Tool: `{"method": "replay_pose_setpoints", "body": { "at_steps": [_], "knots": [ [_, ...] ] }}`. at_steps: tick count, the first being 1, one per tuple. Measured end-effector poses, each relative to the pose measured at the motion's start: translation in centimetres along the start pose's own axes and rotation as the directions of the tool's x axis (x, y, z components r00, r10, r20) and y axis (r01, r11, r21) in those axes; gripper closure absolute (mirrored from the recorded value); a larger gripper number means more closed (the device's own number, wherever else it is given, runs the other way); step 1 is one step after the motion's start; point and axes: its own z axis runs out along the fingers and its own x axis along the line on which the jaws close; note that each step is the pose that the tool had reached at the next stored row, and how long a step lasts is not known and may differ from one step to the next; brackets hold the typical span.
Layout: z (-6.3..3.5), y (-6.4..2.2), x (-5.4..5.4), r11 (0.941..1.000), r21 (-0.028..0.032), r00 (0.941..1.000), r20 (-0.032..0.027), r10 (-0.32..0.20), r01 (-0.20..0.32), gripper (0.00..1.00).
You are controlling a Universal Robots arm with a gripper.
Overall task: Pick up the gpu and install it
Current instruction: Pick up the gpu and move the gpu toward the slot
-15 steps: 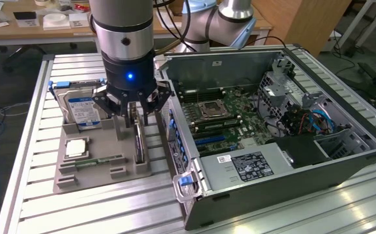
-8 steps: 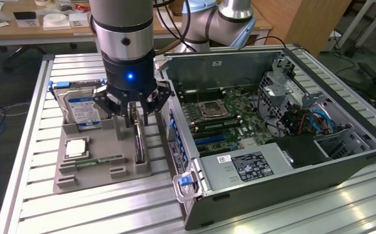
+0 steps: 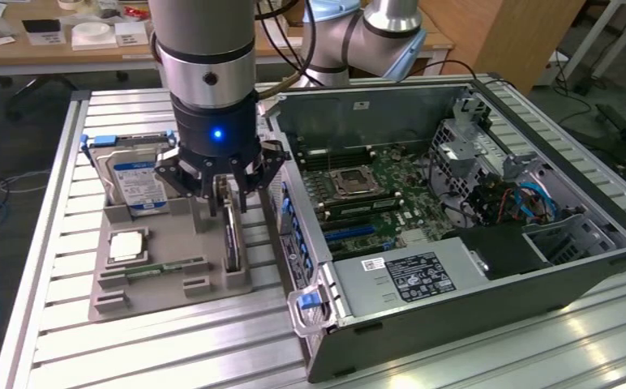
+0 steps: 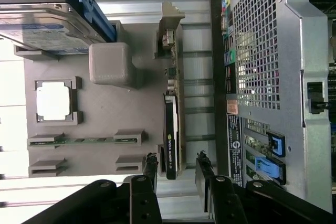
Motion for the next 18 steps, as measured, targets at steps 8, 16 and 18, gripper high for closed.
{"method": "replay_pose_setpoints", "body": {
  "at_steps": [8,16,18],
  "knots": [
    [0.32,-0.01,0.01,1.0,-0.0003,1.0,0.0002,0.0,0.0,0.57],
    [0.65,-0.04,0.01,1.0,-0.0001,1.0,0.0,0.0,0.0,0.57],
    [0.67,-0.03,0.01,1.0,-0.0002,1.0,0.0002,0.0,0.0,0.57]
  ]
}}
